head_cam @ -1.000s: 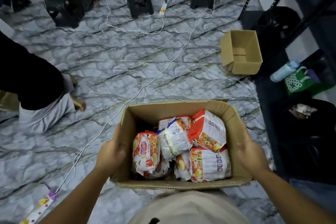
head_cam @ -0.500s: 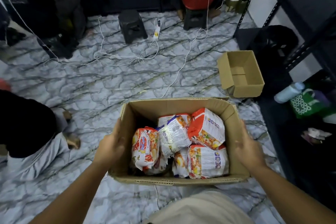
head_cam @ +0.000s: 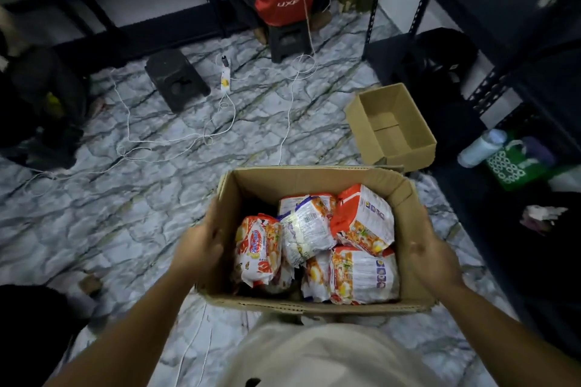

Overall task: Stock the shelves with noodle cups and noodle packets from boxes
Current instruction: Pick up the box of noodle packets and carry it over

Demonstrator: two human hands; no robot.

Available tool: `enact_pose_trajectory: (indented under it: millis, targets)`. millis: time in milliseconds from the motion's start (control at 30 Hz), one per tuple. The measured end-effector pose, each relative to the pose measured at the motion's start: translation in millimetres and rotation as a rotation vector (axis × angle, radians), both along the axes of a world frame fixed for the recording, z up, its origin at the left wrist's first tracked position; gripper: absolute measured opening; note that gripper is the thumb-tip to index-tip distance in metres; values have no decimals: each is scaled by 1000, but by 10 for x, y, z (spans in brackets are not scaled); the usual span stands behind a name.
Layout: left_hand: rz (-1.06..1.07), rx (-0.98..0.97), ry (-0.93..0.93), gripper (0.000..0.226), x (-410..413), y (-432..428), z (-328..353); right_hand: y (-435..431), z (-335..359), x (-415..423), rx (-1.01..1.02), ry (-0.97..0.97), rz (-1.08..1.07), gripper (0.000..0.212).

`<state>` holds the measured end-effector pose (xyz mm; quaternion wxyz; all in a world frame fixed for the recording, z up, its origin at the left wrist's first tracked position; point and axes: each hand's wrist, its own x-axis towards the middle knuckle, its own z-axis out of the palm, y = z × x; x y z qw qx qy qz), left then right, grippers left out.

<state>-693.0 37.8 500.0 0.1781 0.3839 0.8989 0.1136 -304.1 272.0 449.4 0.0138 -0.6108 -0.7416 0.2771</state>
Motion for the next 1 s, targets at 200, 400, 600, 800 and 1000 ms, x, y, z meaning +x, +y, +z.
enact_pose_trajectory:
  millis: [200,400,600,800,1000]
  targets:
    - [-271,20,-64,87,-673,1040,-99,-18,105,-229,-14,59,-272,81]
    - [-665,122,-198,87,-1040,2197,-226,-390,450,-399,-53,87,-712,82]
    - [-899,89,-309,86,-586,3117,-146,-907,416,-379,37,12,-941,74]
    - [-1152,4,-231,92,141,3801,-270,-1108,561,-177,-28,61,-1250,96]
    - [-1256,-40,-155,91,1043,4171,-237,-990,393,425,-34,74,-1342,69]
